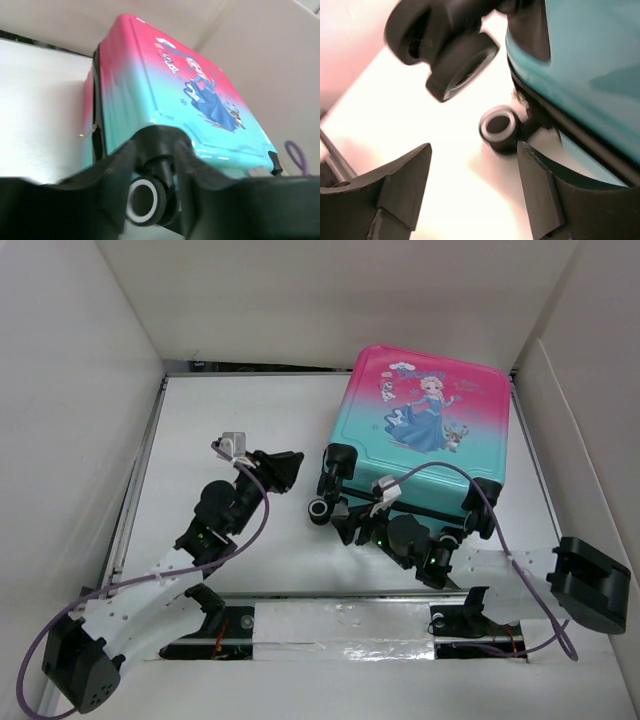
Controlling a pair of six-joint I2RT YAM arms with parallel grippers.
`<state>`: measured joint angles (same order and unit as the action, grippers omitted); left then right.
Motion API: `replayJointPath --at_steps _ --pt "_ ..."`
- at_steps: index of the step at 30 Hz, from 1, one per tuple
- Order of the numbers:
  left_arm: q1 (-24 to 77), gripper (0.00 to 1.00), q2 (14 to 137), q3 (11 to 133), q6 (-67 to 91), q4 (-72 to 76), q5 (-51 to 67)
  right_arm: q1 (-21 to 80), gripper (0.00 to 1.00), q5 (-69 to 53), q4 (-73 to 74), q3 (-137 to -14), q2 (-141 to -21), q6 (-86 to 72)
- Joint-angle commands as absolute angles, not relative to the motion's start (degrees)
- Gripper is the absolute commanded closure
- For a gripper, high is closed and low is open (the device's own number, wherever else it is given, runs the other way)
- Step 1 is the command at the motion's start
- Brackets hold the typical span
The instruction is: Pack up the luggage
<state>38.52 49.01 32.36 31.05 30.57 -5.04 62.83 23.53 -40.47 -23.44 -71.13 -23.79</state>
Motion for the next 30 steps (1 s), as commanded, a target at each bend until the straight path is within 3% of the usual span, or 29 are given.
replayJointPath --at_steps 1,2,3,5,6,9,11,13,14,19,24,30 --pt "37.89 0.72 48.43 25.51 31.02 28.13 -7.83 63.54 0.35 22.94 -24.54 -25.05 -65.76 -23.12" --pt "37.88 0.81 48.95 24.36 31.03 28.3 -5.65 63.54 0.51 22.77 -22.78 -25.74 -63.04 -23.03" --pt "37.88 0.86 50.43 23.04 31.11 29.0 -4.41 63.54 0.74 22.68 -19.72 -26.1 -61.63 -22.68" --pt "37.88 0.97 52.02 18.91 30.76 32.06 2.76 63.54 0.97 23.03 -17.06 -26.8 -58.73 -21.54" --pt "37.88 0.99 53.6 17.24 30.59 37.74 5.16 63.54 1.0 23.2 -14.7 -27.68 -56.19 -21.19" --pt "41.74 1.0 56.94 14.59 29.89 43.14 4.93 63.54 0.96 25.4 -11.0 -29.61 -52.22 -20.13" --pt "42.36 0.96 58.79 14.76 29.27 45.95 5.79 63.54 0.75 25.84 -9.94 -30.75 -51.59 -19.43" --pt "42.36 0.86 61.69 14.85 29.44 50.61 6.24 63.02 0.56 26.19 -7.39 -32.86 -51.77 -18.99" --pt "42.36 0.77 62.74 15.03 29.88 51.93 6.07 63.02 0.54 26.54 -6.86 -33.31 -51.94 -19.07" --pt "46.04 0.74 71.0 16.52 30.32 61.6 4.84 61.79 0.54 25.85 -8.34 -32.96 -51.59 -18.63" --pt "52.02 0.73 77.42 17.76 28.3 68.27 -5.61 58.28 0.55 22.94 -9.58 -31.91 -50.37 -18.28" --pt "52.56 0.71 81.99 18.19 27.42 74.78 -15.02 55.03 0.56 18.73 -9.93 -31.2 -47.99 -17.84"
